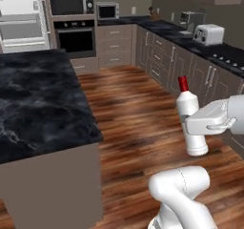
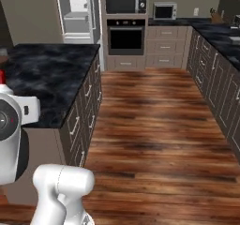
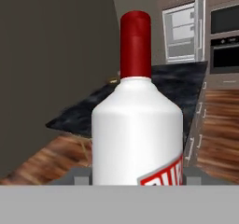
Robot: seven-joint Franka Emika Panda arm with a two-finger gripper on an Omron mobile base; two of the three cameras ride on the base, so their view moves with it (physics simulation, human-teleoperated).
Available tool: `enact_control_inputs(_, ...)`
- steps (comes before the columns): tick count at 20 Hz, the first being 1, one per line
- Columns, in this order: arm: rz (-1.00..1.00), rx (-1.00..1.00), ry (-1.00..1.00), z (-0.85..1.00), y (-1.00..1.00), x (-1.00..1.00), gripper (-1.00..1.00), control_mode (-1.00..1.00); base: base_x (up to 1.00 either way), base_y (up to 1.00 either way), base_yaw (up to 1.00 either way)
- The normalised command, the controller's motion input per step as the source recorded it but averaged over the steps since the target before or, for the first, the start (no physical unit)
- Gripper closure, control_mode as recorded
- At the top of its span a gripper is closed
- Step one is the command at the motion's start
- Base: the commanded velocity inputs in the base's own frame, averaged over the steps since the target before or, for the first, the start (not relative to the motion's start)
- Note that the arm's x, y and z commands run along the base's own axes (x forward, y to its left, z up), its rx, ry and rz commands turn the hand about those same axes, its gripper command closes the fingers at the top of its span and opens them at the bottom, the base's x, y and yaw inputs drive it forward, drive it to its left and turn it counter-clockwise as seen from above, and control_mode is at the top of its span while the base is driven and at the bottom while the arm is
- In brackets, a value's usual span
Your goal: There is a bowl on the dining counter. Grab a lemon wedge from the fridge and place it in the bowl. Then get the liquor bottle and glass cup from the cabinet and place them next to the bowl.
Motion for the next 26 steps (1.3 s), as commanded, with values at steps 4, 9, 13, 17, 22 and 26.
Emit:
enact_control_inputs(4, 0.00, 0.00, 0.00, 0.00, 0.00, 0.00, 1.00, 1.00, 0.00, 1.00, -0.03)
enact_control_inputs(9, 0.00, 0.00, 0.00, 0.00, 0.00, 0.00, 1.00, 1.00, 0.03, 1.00, -0.06)
enact_control_inputs(13, 0.00, 0.00, 0.00, 0.00, 0.00, 0.00, 1.00, 1.00, 0.06, 1.00, -0.08)
enact_control_inputs(17, 0.00, 0.00, 0.00, 0.00, 0.00, 0.00, 1.00, 1.00, 0.14, 1.00, -0.12)
enact_control_inputs(22, 0.00, 0.00, 0.00, 0.00, 0.00, 0.00, 1.00, 1.00, 0.33, 1.00, -0.17)
enact_control_inputs(26, 0.00, 0.00, 0.00, 0.00, 0.00, 0.00, 1.00, 1.00, 0.33, 1.00, -0.16)
